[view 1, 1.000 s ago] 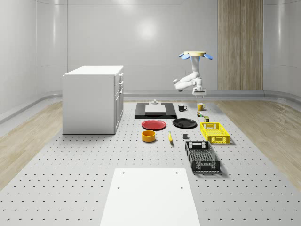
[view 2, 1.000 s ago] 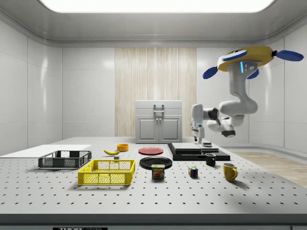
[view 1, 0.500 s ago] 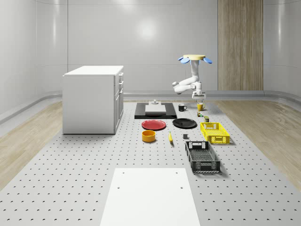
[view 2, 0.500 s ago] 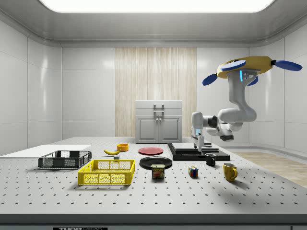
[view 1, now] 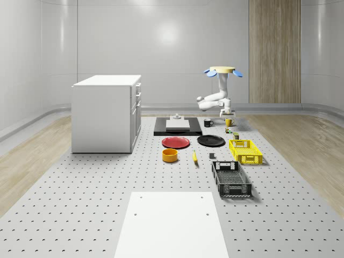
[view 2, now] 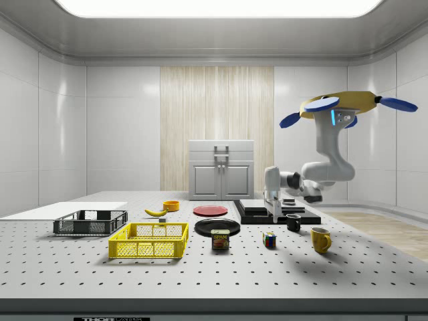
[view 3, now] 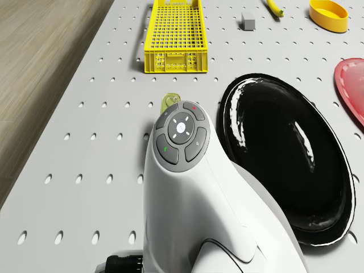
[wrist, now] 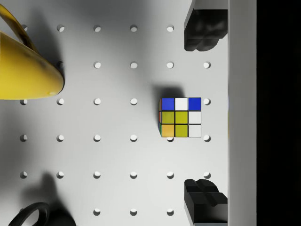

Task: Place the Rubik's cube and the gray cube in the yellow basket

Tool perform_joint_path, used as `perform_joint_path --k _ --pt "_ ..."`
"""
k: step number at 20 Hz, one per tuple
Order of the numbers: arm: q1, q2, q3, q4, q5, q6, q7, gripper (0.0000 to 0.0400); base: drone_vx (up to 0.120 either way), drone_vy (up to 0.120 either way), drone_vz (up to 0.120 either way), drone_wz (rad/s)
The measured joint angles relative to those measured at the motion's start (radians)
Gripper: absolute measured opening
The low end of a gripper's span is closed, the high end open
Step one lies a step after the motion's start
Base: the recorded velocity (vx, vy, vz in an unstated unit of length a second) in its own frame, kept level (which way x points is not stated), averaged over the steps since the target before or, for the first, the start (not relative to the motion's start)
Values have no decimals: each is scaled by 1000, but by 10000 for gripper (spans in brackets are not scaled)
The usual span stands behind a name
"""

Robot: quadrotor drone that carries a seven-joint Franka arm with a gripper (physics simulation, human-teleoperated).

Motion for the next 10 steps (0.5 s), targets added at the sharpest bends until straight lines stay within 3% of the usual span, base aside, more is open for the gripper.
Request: perform_joint_path --k 5,10 --pt "-8 -23 7 2 12 21 7 400 72 0 -120 0" --pt "-14 -46 13 3 23 42 14 400 0 0 -120 0"
